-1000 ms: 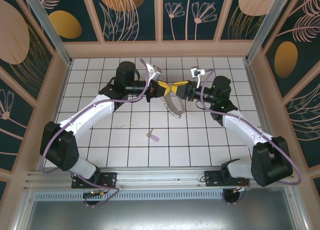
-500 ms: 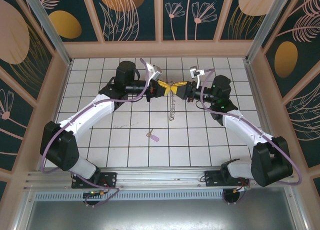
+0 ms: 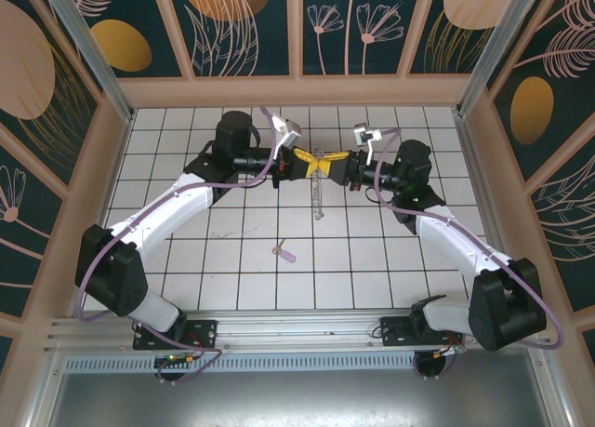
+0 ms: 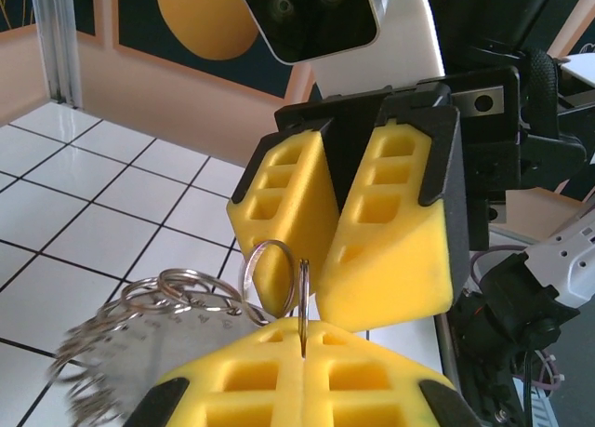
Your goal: Put the keys on the keyring
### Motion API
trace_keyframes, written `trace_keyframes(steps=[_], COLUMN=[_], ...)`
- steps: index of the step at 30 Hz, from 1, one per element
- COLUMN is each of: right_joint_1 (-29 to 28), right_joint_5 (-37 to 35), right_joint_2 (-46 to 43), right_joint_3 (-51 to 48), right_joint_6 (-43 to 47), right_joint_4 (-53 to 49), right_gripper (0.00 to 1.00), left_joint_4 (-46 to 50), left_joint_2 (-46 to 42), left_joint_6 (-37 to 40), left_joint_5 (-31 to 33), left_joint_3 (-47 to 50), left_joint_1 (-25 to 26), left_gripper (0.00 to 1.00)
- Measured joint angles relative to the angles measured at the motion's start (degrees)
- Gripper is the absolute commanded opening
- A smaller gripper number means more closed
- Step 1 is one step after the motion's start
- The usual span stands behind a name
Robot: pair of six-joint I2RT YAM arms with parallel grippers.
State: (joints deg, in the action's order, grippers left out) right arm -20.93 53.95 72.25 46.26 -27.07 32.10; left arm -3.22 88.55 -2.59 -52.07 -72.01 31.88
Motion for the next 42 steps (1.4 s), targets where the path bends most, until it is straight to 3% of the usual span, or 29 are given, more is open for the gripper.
trace_keyframes(steps=[4,9,13,27,42], right_joint_1=[-0.09,-0.17,0.52,2.84,2.40], right_joint_5=[-0.02,-0.42,-1.03,1.88,4.98], right_joint_2=[0.00,-0.17,-1.73,-4.44,-2.27], right_joint_3=[0.35,1.01,1.27,3.65,4.35], right_joint_6=[0.00,1.20,1.77,2.80,4.09], right_joint_4=[-0.11,-1.90,-3.72,-5.62,-6.25], right_gripper=[0.24,0.46,0.51,0.51,0.43], left_joint_4=[0.00,0.02,0.09,0.98,1.38], left_joint_2=[0.17,0.22,0.22,0.37,1.14], left_joint_6=[0.00,0.00,0.02,0.07,0.07], left_joint_5=[-0.22,-0.24,-0.26,-2.75,-3.48], left_joint_3=[-0.11,-0.22,-0.22,-1.44,-1.97], left_joint_1=[0.02,0.02,0.02,0.02,0.02], left_gripper=[0.00,0.00,0.00,0.00,0.00])
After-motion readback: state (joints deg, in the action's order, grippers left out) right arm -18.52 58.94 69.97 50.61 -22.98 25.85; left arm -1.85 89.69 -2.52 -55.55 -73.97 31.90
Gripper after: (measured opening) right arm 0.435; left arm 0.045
